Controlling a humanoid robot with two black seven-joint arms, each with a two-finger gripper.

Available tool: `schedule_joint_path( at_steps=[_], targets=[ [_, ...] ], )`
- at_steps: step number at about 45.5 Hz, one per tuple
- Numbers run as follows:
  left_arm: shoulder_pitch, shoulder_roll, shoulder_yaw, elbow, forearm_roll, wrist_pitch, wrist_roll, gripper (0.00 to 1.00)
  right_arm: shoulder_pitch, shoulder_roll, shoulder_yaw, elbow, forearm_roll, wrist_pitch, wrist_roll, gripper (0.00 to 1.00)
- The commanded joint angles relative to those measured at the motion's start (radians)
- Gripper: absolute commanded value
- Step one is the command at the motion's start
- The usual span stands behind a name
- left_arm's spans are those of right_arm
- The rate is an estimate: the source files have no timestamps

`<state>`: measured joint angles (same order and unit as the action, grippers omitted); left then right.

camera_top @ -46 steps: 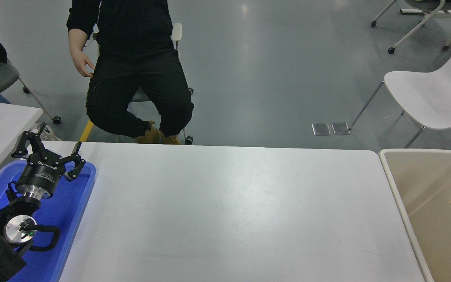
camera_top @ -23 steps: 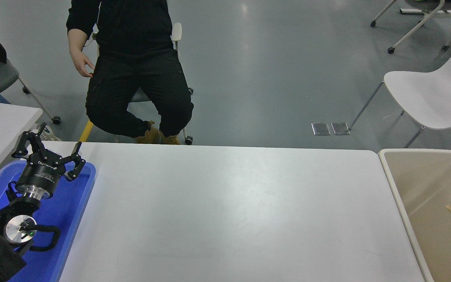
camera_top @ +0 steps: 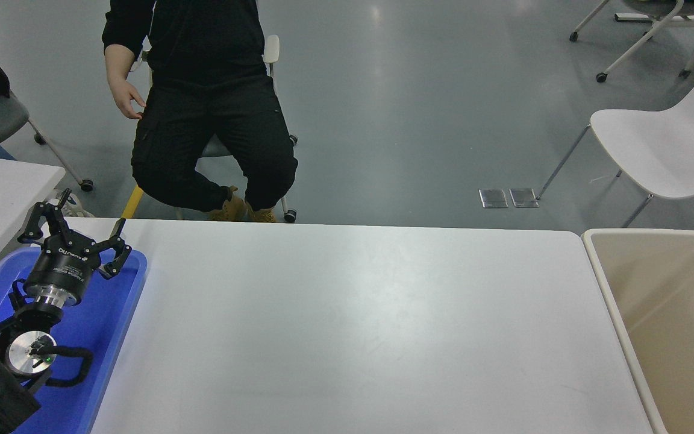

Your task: Clean the table surface

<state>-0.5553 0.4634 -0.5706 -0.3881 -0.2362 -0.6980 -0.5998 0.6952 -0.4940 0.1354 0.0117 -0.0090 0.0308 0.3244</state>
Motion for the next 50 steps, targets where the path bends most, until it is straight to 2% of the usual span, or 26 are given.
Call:
schedule_joint_path(
  at_steps=[1,13,19,28,35,42,50],
  targets=[
    [0.000,0.000,0.000,0.000,0.000,0.000,0.000,1.00,0.164,-0.035,0.085,0.002,0.026,0.003,-0.004,0.99],
    [0.000,0.000,0.000,0.000,0.000,0.000,0.000,1.00,0.299,-0.032,0.127,0.054,0.075,0.015,-0.002,0.99],
    [0.000,0.001,0.000,0.000,0.000,0.000,0.000,1.00,0.314,-0.035,0.182,0.123,0.141,0.040,0.002,0.99],
    [0.000,0.000,0.000,0.000,0.000,0.000,0.000,1.00,0.305,-0.038,0.289,0.255,0.144,0.072,0.025,0.99],
    [0.000,0.001,0.000,0.000,0.000,0.000,0.000,1.00,0.277,-0.037,0.328,0.375,0.135,0.093,0.119,0.99],
    [0.000,0.000,0.000,0.000,0.000,0.000,0.000,1.00,0.234,-0.025,0.322,0.458,0.121,0.093,0.289,0.99],
    [0.000,0.000,0.000,0.000,0.000,0.000,0.000,1.00,0.167,0.043,0.329,0.496,0.069,0.093,0.326,0.99]
  ],
)
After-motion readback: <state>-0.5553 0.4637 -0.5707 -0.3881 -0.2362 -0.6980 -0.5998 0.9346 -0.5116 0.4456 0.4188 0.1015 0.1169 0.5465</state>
